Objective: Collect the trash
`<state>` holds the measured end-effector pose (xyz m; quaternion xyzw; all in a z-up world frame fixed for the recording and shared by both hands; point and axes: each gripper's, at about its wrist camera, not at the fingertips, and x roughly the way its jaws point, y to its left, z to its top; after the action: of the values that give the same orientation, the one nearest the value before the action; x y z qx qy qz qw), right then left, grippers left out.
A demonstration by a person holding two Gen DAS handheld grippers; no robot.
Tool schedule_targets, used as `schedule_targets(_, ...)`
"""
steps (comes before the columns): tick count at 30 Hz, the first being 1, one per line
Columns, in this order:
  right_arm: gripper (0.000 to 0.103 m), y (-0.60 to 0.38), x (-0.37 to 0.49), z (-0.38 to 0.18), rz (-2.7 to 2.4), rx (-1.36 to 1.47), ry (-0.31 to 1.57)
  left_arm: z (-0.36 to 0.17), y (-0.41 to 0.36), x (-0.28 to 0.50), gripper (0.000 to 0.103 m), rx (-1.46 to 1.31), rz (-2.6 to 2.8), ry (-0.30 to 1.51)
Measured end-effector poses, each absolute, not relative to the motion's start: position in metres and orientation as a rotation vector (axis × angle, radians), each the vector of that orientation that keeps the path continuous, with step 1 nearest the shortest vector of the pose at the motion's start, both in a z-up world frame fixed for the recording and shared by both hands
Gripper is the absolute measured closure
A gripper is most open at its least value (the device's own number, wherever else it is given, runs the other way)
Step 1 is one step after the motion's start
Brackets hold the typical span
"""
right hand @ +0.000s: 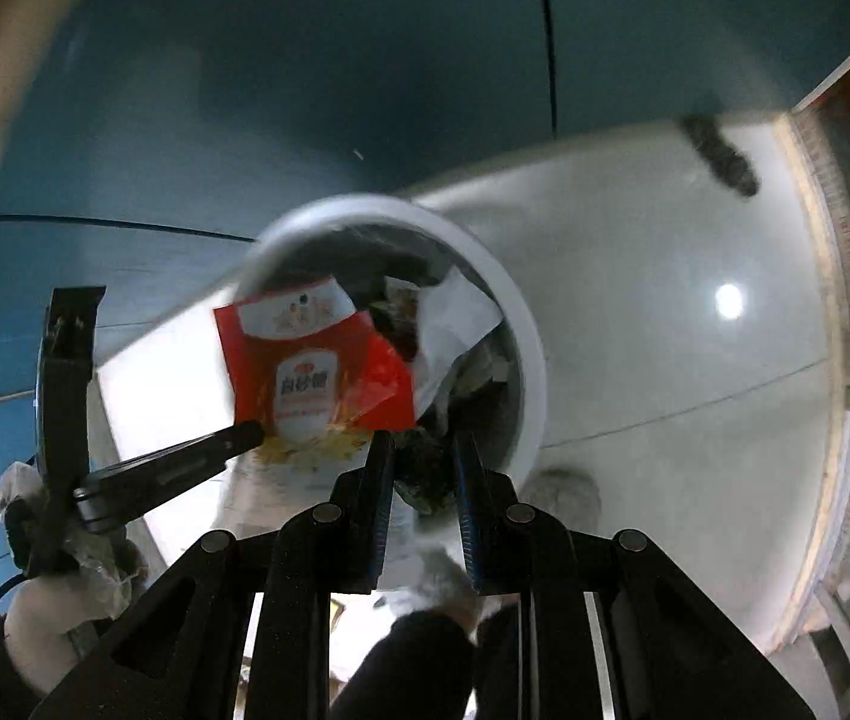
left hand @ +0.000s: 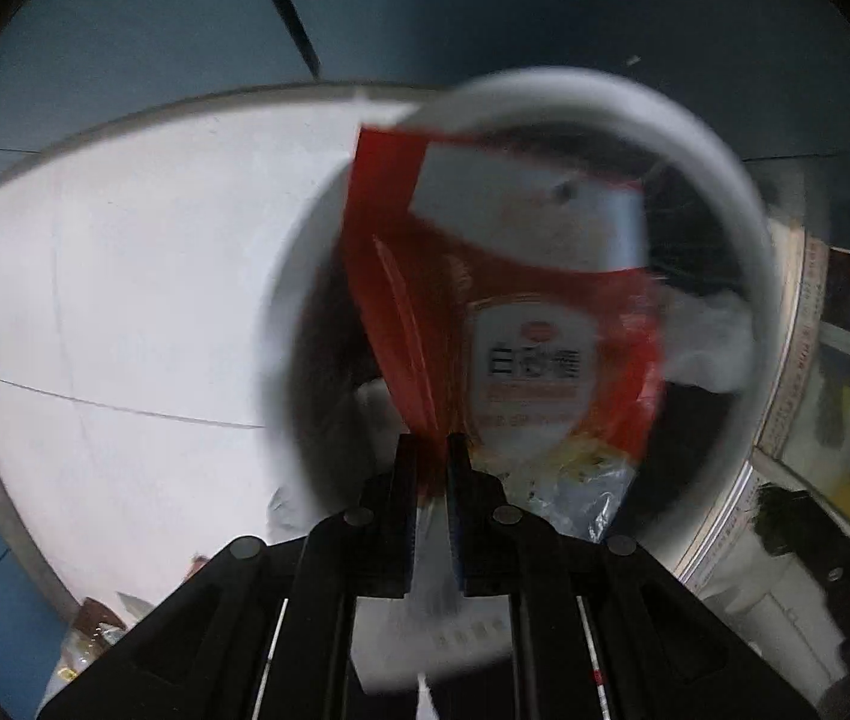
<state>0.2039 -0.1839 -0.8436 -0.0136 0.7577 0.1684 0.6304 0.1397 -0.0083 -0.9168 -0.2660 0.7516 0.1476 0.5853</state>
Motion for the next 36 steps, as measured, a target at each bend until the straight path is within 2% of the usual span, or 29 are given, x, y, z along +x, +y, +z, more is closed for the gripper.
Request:
schedule_targets(2,0.082,-0.180,0.204,-0.877,0.384,-0.039,1.749,-0.933,-0.011,0.146,0.096,-0.625,0.328,1.769)
schedule_targets(3,0.082,-0.179,0.204,-0.890,0.384,-0.046,1.755,-0.938,-0.012,0.150,0.092,-0.612,0.323,1.777)
schedule_targets(7,0.082,-0.169,0.204,-0.918,0.405,-0.077,1.769,-0.924,-0.013,0.154,0.088,-0.591,0.322,1.761)
schedule_targets(8,0.082,-0.167,0.204,-0.923,0.408,-0.084,1.781,-0.919,-0.012,0.153,0.081,-0.590,0.333,1.756)
schedule_targets(9,0.081,-0.166,0.204,-0.925,0.405,-0.082,1.795,-0.909,-0.009,0.152,0.068,-0.583,0.349,1.747)
schedule_targets(10,0.079,-0.165,0.204,-0.924,0.402,-0.076,1.801,-0.900,-0.007,0.151,0.058,-0.582,0.355,1.731)
schedule_targets(11,0.075,-0.164,0.204,-0.923,0.398,-0.083,1.801,-0.890,-0.004,0.149,0.040,-0.580,0.360,1.708)
schedule_targets(12,0.060,-0.164,0.205,-0.920,0.394,-0.090,1.797,-0.877,-0.002,0.148,0.027,-0.560,0.376,1.685)
schedule_targets(13,0.044,-0.165,0.205,-0.916,0.389,-0.095,1.790,-0.867,0.000,0.147,0.024,-0.529,0.396,1.670)
schedule_targets(16,0.033,-0.171,0.206,-0.900,0.373,-0.133,1.757,-0.838,-0.001,0.140,0.020,-0.457,0.450,1.627)
schedule_targets(17,0.029,-0.173,0.204,-0.894,0.369,-0.149,1.751,-0.827,0.000,0.137,0.013,-0.448,0.464,1.608)
schedule_targets(19,0.012,-0.175,0.200,-0.879,0.364,-0.183,1.732,-0.808,0.002,0.125,0.010,-0.425,0.483,1.576)
schedule_targets(20,0.008,-0.175,0.199,-0.872,0.366,-0.201,1.721,-0.799,0.000,0.122,0.009,-0.418,0.484,1.567)
schedule_targets(21,0.001,-0.174,0.198,-0.862,0.366,-0.222,1.707,-0.791,-0.003,0.114,0.002,-0.414,0.483,1.563)
schedule_targets(30,0.000,-0.182,0.174,-0.734,0.374,-0.331,1.550,-0.688,-0.030,0.075,0.000,-0.399,0.486,1.502)
schedule_targets(36,0.000,-0.188,0.157,-0.611,0.381,-0.379,1.447,-0.568,-0.051,0.046,0.000,-0.410,0.491,1.431)
